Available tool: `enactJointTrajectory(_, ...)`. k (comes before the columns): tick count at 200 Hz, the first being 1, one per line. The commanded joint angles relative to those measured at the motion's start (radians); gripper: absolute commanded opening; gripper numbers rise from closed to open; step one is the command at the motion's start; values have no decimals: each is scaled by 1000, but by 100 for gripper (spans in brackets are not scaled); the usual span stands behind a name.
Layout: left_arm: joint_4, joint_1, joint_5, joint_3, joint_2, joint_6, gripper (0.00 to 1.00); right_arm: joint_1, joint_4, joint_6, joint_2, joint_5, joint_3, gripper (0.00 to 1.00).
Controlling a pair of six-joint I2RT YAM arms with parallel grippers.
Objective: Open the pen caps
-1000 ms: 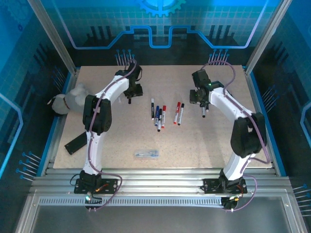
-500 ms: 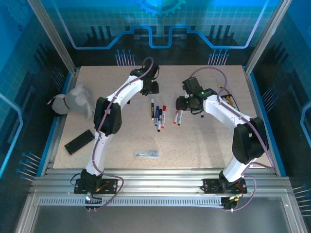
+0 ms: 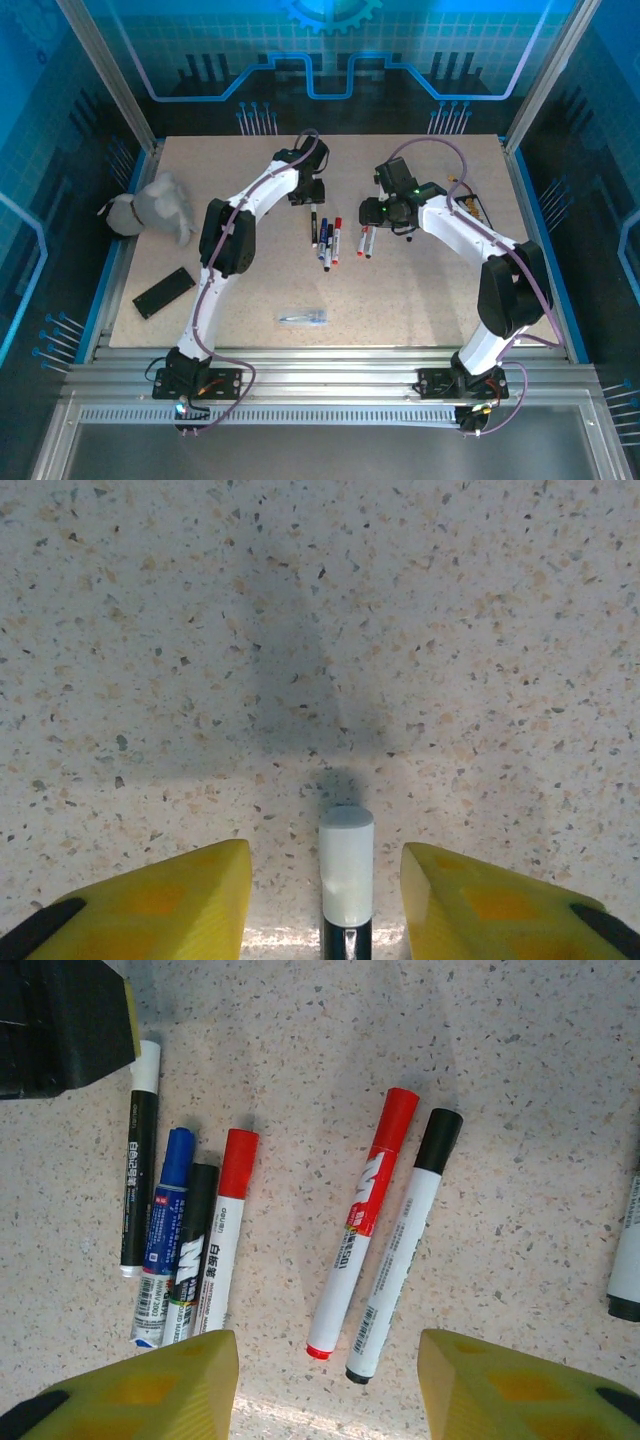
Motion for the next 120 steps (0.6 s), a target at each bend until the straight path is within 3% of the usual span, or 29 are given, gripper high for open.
enactJointTrajectory(1,-24,-10,-6,29,34,6,43,8,1,6,8,-17,28,51)
enactJointTrajectory(120,-29,-14,14,29,82,-12,30,5,7,0,15,-36,27,47)
